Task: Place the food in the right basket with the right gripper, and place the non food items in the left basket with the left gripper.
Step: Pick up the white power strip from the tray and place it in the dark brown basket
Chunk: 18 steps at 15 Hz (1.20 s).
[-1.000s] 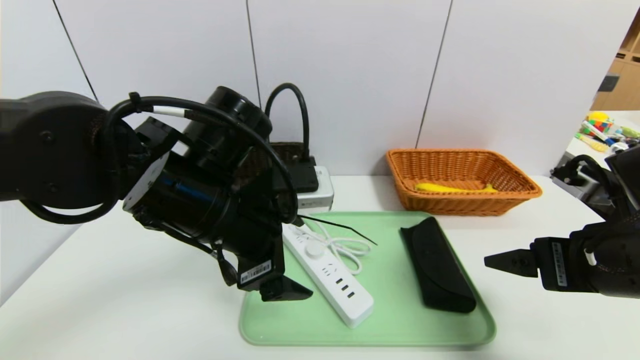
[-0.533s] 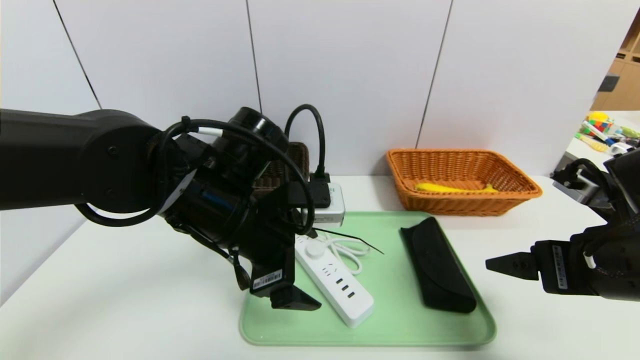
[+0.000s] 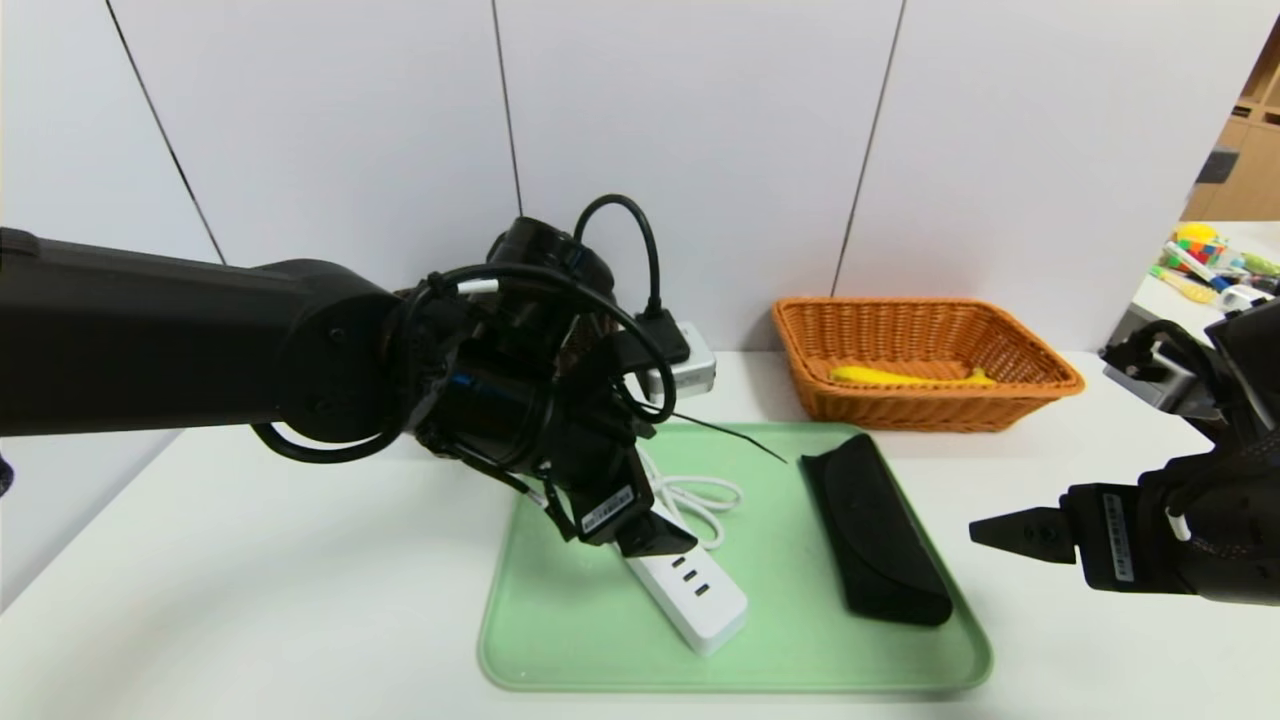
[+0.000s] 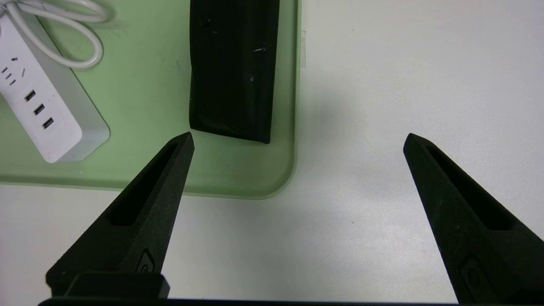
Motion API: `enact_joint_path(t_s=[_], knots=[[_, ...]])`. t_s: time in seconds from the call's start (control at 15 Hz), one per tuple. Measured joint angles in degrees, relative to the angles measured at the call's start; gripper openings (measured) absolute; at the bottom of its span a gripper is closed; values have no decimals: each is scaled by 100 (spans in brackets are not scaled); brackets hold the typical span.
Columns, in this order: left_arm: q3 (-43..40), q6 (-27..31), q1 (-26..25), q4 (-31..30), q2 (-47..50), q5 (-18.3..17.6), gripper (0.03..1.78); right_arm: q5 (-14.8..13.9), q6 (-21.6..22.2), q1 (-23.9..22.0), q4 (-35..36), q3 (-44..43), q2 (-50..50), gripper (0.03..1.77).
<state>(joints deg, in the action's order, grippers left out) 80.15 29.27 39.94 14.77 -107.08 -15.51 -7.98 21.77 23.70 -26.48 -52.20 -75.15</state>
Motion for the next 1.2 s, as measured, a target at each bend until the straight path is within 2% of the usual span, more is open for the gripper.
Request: enact_joint_path(t_s=[0.13,0.27,0.47,0.67,0.87,1.2], knots=[[0,-383,99,-393,-143,391,169,0,2,0,0,6,0,170],[-4,-722,206,-762,-278,622,169,5,5,0,0,35,2,170],[-15,-730,284,-1053,-483,820,169,2,7,0,0,55,5,170],[-9,-577,341,-1200,-669,864,169,2,7,-5,0,91,11,170],[-6,-130,347,-1208,-796,920,169,5,7,-11,0,132,24,170],[79,311,330,-1191,-861,1399,169,2,7,-20,0,190,77,170]])
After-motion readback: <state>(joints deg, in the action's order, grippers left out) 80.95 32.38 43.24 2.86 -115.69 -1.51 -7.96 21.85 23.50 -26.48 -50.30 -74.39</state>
